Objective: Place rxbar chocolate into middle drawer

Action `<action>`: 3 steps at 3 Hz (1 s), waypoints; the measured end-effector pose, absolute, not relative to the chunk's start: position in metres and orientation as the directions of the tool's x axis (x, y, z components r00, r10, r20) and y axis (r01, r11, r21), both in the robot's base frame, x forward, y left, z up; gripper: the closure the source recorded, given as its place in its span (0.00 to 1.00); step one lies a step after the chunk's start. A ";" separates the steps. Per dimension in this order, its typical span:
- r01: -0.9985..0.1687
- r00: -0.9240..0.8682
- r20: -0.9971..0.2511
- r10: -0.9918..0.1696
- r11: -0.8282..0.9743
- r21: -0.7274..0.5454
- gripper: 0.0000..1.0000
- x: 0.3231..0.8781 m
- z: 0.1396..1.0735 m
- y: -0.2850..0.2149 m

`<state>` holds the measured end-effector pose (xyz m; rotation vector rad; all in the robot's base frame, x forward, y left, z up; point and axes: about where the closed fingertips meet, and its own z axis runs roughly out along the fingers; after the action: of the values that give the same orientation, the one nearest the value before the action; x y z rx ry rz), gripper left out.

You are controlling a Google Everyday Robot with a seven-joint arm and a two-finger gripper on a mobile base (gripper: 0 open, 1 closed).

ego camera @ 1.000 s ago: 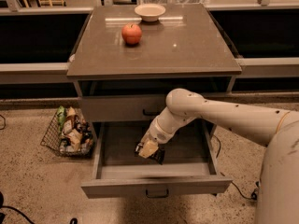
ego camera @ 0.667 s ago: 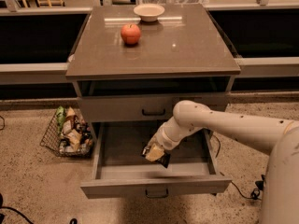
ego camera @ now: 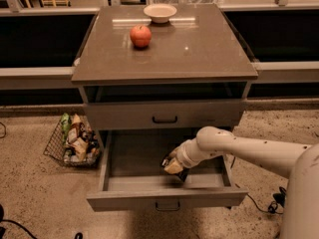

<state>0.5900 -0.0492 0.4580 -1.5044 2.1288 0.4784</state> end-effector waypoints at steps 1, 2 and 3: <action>-0.927 -0.311 -0.569 -0.762 0.376 0.003 1.00 0.601 0.435 -0.062; -0.912 -0.350 -0.570 -0.744 0.409 0.026 0.82 0.610 0.416 -0.075; -0.903 -0.369 -0.573 -0.732 0.427 0.037 0.59 0.618 0.406 -0.084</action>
Offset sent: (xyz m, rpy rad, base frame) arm 0.0352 -0.0442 -0.0631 0.0179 0.0414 -0.1315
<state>0.6183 -0.0836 0.4062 -1.3807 2.2081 0.4795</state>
